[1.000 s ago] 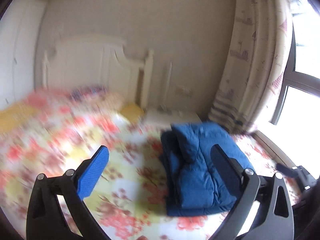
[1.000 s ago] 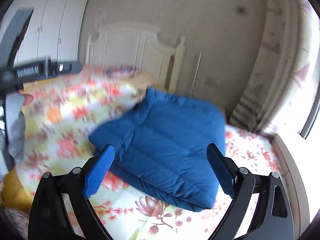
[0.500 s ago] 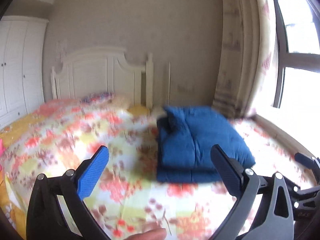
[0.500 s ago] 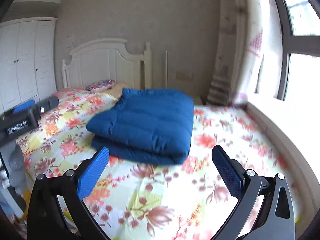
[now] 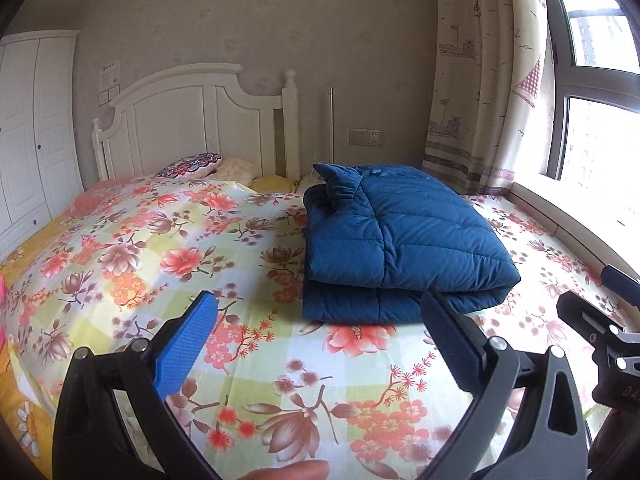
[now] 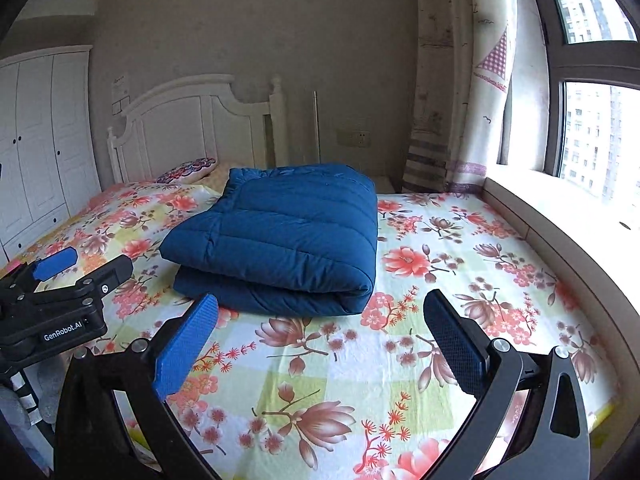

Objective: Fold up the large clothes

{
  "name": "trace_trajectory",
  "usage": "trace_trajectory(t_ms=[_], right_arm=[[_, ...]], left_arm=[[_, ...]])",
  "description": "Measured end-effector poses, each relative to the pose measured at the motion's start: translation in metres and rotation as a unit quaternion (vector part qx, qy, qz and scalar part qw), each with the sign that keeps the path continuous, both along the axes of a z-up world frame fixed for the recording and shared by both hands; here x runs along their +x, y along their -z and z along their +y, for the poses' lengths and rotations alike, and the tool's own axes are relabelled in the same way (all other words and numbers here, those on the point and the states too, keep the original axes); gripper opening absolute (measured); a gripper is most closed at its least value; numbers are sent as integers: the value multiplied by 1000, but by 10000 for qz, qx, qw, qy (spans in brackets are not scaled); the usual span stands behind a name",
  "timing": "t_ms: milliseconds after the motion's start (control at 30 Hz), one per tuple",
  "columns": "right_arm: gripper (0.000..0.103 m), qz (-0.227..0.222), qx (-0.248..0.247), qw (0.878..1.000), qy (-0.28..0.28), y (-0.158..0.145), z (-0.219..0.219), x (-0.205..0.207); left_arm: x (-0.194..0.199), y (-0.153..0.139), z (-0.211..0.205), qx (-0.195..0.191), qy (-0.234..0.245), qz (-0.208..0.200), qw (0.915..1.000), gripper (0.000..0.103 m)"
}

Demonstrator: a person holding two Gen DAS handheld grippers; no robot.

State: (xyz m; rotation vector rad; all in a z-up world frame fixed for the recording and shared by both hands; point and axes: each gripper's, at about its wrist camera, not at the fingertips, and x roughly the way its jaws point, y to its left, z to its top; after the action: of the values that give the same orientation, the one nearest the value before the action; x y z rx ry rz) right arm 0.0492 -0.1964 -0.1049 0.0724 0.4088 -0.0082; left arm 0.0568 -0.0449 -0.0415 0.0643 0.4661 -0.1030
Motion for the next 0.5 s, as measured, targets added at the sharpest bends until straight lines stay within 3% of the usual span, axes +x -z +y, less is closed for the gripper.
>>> trace_trajectory(t_ms=[500], right_arm=[[99,20,-31,10000,-53,3,4,1]], left_arm=[[3,7,5,30,-48,104,9999,101]])
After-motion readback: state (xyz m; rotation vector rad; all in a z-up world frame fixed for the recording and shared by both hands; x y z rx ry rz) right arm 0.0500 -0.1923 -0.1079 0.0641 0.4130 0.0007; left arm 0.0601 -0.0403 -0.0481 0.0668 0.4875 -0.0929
